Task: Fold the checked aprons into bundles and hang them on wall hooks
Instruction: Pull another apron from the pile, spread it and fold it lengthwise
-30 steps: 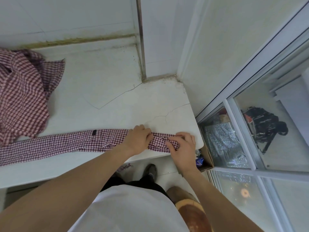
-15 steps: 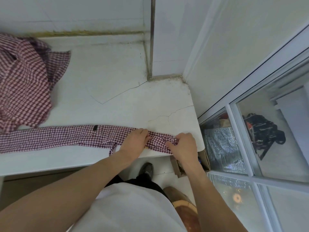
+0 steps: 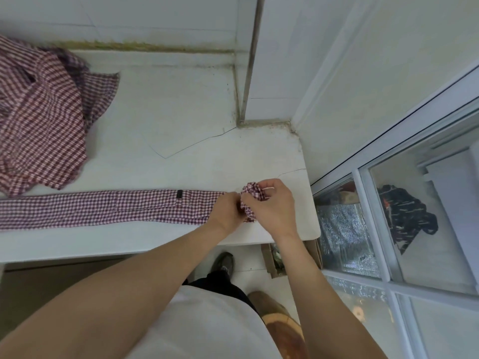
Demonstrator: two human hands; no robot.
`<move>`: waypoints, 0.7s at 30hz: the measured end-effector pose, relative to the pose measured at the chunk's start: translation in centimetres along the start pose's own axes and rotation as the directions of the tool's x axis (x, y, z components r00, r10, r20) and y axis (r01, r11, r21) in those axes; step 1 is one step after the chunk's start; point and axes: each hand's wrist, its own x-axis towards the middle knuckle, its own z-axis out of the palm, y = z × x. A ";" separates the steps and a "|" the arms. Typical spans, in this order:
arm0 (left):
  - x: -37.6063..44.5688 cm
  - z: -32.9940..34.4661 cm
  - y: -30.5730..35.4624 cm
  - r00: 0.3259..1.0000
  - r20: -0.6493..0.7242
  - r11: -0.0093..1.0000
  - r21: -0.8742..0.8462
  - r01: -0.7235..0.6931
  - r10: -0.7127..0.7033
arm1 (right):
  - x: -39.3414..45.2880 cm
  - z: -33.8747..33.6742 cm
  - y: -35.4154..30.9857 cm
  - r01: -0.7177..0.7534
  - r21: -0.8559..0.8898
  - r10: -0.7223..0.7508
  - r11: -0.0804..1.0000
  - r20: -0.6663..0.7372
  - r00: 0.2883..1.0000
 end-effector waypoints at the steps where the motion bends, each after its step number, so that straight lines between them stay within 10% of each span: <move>1: 0.3 -0.5 0.0 0.998 0.049 0.999 -0.017 0.037 -0.036 | 0.0 0.3 0.1 -0.034 0.043 0.033 0.998 0.013 0.999; 5: 0.2 -3.9 0.3 0.913 0.357 0.907 -0.286 0.309 -0.198 | 0.6 0.9 0.1 -0.180 0.251 0.162 0.951 0.088 0.983; 10: 0.7 -7.2 -1.3 0.691 0.701 0.313 -0.626 0.714 -0.174 | 0.3 2.2 -0.6 -0.259 0.295 0.207 0.920 0.196 0.958; 16: 0.2 -7.4 -3.0 0.775 0.627 0.461 -0.666 0.586 -0.079 | -0.7 3.6 -0.5 -0.149 0.280 0.021 0.948 0.413 0.910; 21: 0.3 -7.7 -4.0 0.749 0.650 0.335 -0.682 0.650 -0.130 | -0.7 3.1 2.7 -0.031 -0.047 0.029 0.998 -0.050 0.998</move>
